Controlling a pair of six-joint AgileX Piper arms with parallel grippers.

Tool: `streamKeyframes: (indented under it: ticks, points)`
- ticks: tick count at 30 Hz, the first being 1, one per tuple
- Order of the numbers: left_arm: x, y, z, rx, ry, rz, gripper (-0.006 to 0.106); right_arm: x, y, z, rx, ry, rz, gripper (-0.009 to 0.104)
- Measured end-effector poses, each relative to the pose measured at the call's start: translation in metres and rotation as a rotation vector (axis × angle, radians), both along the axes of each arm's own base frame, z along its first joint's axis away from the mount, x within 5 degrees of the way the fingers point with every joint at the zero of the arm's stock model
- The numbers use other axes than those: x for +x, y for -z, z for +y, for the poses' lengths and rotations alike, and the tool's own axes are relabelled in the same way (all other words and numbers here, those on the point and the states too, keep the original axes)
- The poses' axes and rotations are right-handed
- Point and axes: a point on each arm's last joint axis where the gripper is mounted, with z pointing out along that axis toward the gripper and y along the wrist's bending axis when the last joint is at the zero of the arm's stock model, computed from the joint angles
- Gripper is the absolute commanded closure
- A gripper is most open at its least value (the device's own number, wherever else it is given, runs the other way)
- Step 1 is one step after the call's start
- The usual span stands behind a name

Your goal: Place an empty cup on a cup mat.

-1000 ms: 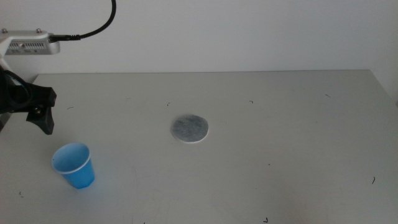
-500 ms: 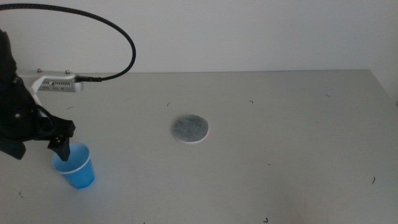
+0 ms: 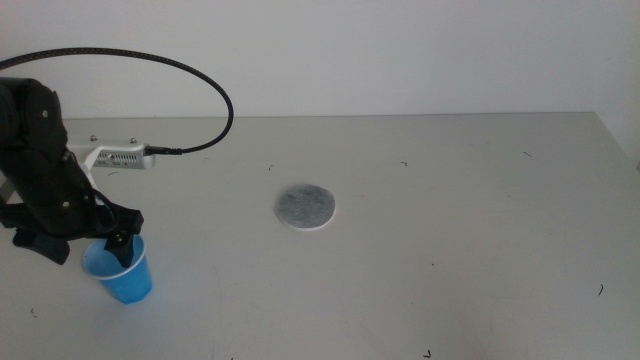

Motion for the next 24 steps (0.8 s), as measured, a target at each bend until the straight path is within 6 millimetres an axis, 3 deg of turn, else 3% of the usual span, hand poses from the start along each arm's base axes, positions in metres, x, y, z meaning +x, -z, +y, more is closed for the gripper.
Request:
streamKeyframes:
  ticks: [3,6,13,16,24]
  points:
    - [0.003,0.011,0.0,0.0,0.0,0.024,-0.002,0.0,0.0,0.0,0.0,0.0,0.0,0.001]
    - [0.005,0.019,0.0,0.0,0.0,0.043,0.013,0.0,0.0,0.0,0.0,0.0,0.0,0.001]
    - [0.006,0.022,0.0,0.001,0.001,0.052,0.081,0.0,0.0,0.0,0.0,0.0,0.0,0.001]
    - [0.003,0.022,0.0,0.001,0.001,0.076,0.1,0.0,0.0,0.0,0.0,0.0,0.0,0.001]
    - [-0.001,0.008,-0.001,-0.015,-0.009,0.054,0.1,0.0,0.0,0.0,0.0,0.0,0.0,0.001]
